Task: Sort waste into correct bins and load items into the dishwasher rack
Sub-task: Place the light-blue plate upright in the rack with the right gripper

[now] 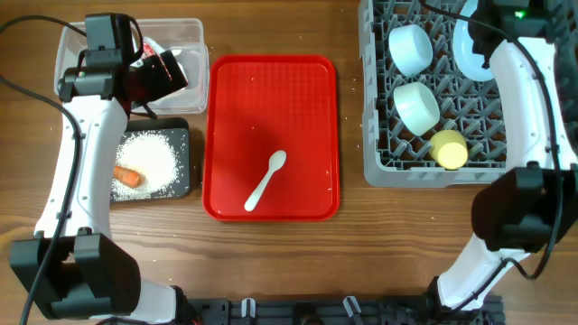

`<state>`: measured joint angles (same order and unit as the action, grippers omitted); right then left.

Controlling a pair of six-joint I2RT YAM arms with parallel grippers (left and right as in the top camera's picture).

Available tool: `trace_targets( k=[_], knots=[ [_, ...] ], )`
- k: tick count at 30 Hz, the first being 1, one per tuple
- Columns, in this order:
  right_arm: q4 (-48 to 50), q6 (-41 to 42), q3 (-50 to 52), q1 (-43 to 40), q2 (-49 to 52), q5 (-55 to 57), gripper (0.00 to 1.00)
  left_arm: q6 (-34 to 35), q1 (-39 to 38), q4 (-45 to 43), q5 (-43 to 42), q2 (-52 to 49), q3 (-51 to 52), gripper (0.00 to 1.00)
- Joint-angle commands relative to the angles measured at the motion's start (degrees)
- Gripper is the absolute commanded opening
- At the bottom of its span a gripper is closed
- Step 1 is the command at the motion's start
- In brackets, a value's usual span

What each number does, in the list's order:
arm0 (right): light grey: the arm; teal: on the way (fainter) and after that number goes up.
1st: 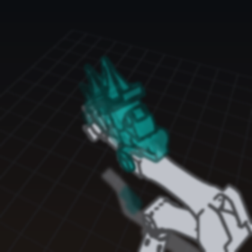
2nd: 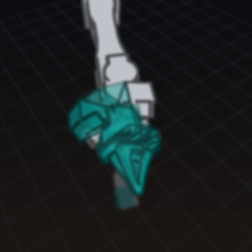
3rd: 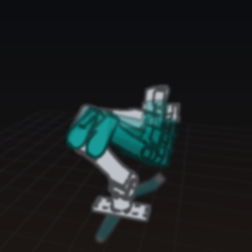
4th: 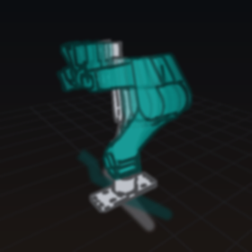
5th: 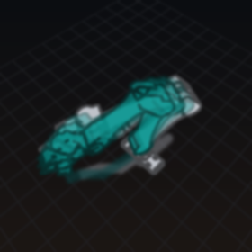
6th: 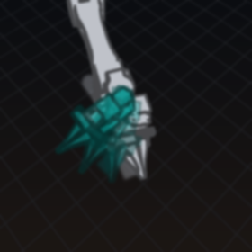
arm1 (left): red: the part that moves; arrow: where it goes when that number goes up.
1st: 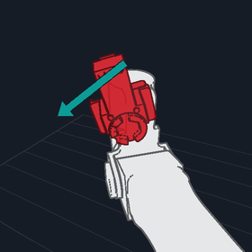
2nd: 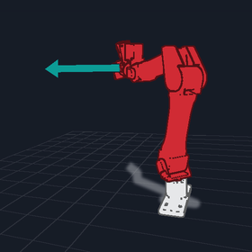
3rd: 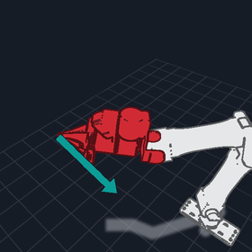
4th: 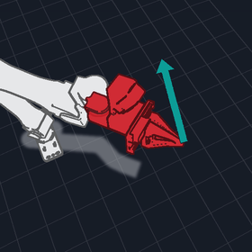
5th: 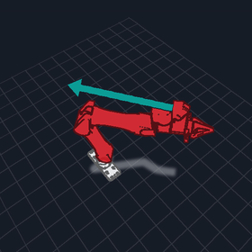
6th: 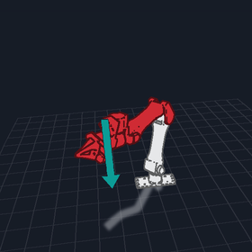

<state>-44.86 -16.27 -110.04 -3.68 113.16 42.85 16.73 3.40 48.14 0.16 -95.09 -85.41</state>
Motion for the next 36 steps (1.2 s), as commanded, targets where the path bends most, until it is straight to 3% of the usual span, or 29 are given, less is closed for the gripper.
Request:
trace_targets(
  k=[1,3,5,6,7,8,15,18,21,22,29,36],
  knots=[
    [0.3,3.3,0.2,-0.1,3.1,-1.1,0.05,0.6,0.4,-0.1,1.0,-0.5,-0.1,1.0],
    [0.3,4.5,0.2,-0.1,3.6,-1.3,0.09,0.6,0.4,-0.1,1.0,-0.5,-0.1,1.0],
    [0.3,4.5,0.2,-0.1,3.6,-3.4,0.45,0.6,0.4,-0.1,1.0,-0.5,-0.1,1.0],
    [0.3,4.5,0.1,-0.1,3.6,-4.8,0.57,0.6,0.4,-0.1,1.0,-0.5,-0.1,1.0],
    [0.3,5.0,0.1,-0.1,3.6,-6.1,0.81,0.6,0.4,-0.1,1.0,-0.5,-0.1,1.0],
    [0.3,6.3,0.1,-0.1,3.4,-7.7,0.99,0.7,0.4,-0.1,1.0,-0.5,-0.1,1.0],
    [-3.1,14.3,-1.7,0.0,-8.6,-29.6,1.0,0.6,0.4,-0.1,1.0,-0.5,-0.1,1.0],
    [-8.5,16.5,-1.7,0.0,-15.0,-48.3,1.0,0.6,0.4,-0.1,1.0,-0.5,-0.1,1.0],
    [-13.6,16.8,-1.5,0.7,-16.0,-77.4,1.0,0.6,0.4,-0.1,1.0,-0.5,-0.1,1.0],
    [-15.5,17.0,-0.1,3.1,-15.3,-80.1,1.0,0.6,0.4,-0.1,1.0,-0.5,-0.1,1.0],
    [-11.5,30.4,14.2,31.7,-7.5,-63.3,1.0,0.6,0.4,-0.1,1.0,-0.5,-0.1,1.0],
    [-11.5,30.3,14.5,44.2,9.5,-54.3,1.0,0.6,0.4,-0.1,1.0,-0.5,-0.1,1.0]
  ],
)
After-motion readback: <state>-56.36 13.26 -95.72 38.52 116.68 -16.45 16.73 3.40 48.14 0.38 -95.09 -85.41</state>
